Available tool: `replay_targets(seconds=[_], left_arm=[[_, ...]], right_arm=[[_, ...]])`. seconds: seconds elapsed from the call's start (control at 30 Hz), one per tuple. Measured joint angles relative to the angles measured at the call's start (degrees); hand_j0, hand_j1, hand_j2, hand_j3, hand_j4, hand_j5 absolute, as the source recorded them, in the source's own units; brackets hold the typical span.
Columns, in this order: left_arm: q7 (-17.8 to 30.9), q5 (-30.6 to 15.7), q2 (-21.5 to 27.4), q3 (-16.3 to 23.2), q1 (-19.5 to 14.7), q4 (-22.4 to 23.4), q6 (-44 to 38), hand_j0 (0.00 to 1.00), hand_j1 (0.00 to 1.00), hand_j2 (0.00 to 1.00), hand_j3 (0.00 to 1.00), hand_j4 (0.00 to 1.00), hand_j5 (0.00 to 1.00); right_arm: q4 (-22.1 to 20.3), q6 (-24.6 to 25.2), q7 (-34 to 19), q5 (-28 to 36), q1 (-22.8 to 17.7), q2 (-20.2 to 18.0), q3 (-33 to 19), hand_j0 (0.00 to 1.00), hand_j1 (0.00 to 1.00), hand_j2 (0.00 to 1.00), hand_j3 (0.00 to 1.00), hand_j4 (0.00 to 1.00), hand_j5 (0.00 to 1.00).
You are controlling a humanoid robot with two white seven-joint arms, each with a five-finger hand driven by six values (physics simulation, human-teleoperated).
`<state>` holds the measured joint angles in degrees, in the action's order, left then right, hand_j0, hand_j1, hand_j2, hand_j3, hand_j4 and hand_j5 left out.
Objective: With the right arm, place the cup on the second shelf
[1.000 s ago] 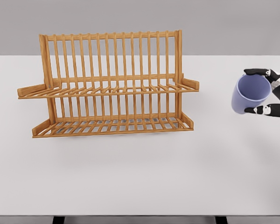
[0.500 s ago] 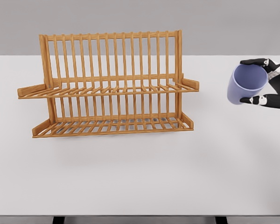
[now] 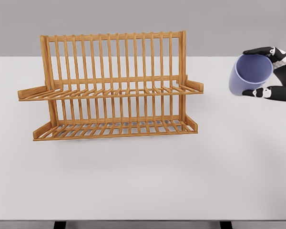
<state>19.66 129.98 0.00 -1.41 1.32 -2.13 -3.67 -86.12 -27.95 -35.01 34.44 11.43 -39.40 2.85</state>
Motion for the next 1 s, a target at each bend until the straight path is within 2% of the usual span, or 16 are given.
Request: replay_targets(seconds=[0.53,0.83,1.0], left_arm=[[0.0,0.0,0.0,0.0,0.0,0.0,0.0,1.00,1.00,1.00,1.00,1.00,1.00],[0.0,0.0,0.0,0.0,0.0,0.0,0.0,1.00,1.00,1.00,1.00,1.00,1.00],[0.0,0.0,0.0,0.0,0.0,0.0,0.0,1.00,1.00,1.00,1.00,1.00,1.00]], right_arm=[[-1.2,-1.9,0.0,-0.1,3.1,1.2,2.1,0.72,0.72,0.72,0.72,0.72,0.72],[-1.3,-2.6,0.0,-0.1,7.4,2.8,4.8,0.72,0.72,0.72,0.72,0.72,0.72],[-1.3,-2.6,0.0,-0.3,8.3,3.9,6.0,0.72,0.72,0.72,0.72,0.72,0.72]])
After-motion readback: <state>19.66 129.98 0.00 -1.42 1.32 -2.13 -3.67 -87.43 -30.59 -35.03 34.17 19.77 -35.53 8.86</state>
